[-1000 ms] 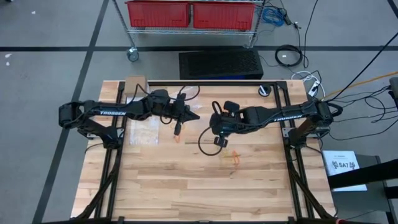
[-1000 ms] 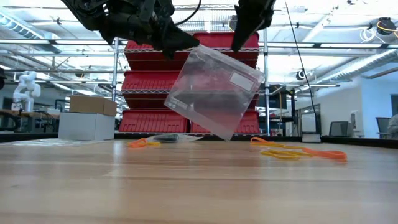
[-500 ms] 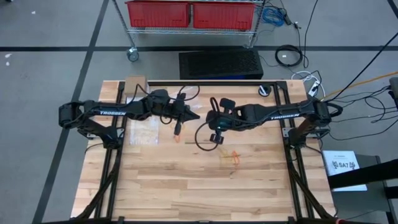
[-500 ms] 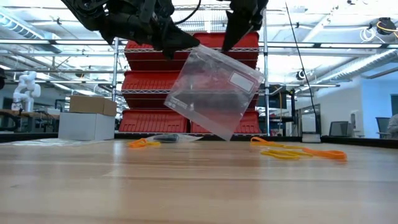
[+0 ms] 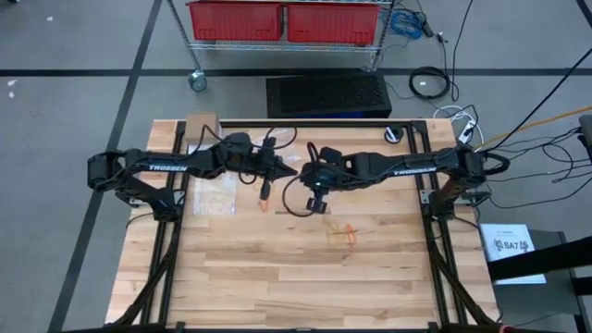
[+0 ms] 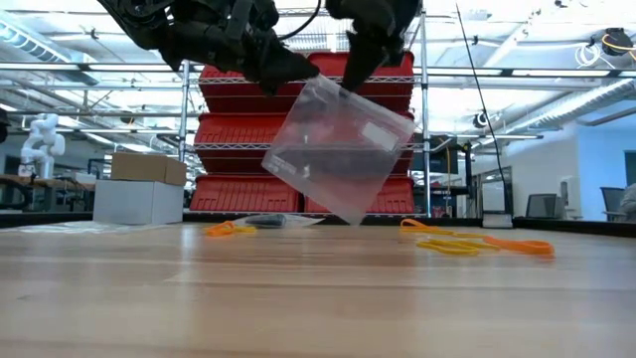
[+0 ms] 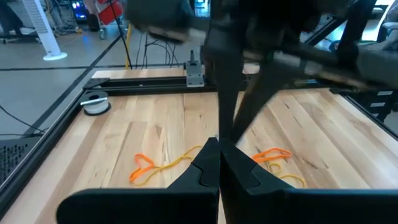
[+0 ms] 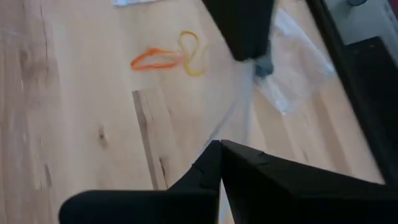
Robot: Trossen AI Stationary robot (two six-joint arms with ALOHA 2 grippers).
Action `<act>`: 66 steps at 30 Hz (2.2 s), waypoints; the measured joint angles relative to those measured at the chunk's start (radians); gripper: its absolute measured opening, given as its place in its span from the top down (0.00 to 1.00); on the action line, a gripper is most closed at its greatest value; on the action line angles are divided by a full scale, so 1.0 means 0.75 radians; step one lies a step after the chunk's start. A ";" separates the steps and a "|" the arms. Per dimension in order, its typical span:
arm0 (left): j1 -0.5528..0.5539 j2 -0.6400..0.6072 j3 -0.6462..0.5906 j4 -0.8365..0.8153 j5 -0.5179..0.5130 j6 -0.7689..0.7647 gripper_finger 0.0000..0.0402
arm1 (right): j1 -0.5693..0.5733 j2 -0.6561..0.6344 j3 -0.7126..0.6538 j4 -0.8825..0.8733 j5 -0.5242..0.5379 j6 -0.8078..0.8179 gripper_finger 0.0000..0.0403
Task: Sort rubber bands
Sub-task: Open the bottom right transparent zip bag
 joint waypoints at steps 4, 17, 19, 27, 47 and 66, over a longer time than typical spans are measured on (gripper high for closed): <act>0.000 0.000 0.000 -0.008 -0.001 0.000 1.00 | -0.001 0.060 -0.007 0.004 -0.014 -0.012 1.00; -0.005 0.000 0.000 -0.075 -0.001 -0.008 1.00 | -0.002 -0.207 -0.645 0.856 0.119 0.063 1.00; -0.012 0.001 0.000 -0.074 -0.013 -0.008 1.00 | -0.013 -0.206 -0.712 0.970 0.071 0.070 1.00; -0.038 0.001 0.000 -0.069 -0.074 -0.011 1.00 | -0.092 -0.195 -0.722 1.027 -0.079 0.178 0.99; -0.047 0.001 0.000 -0.051 -0.074 -0.042 1.00 | -0.116 -0.209 -0.722 1.046 -0.156 -0.022 0.93; -0.047 0.001 0.000 -0.038 -0.085 -0.044 1.00 | -0.151 -0.085 -0.722 1.259 -0.295 0.028 0.83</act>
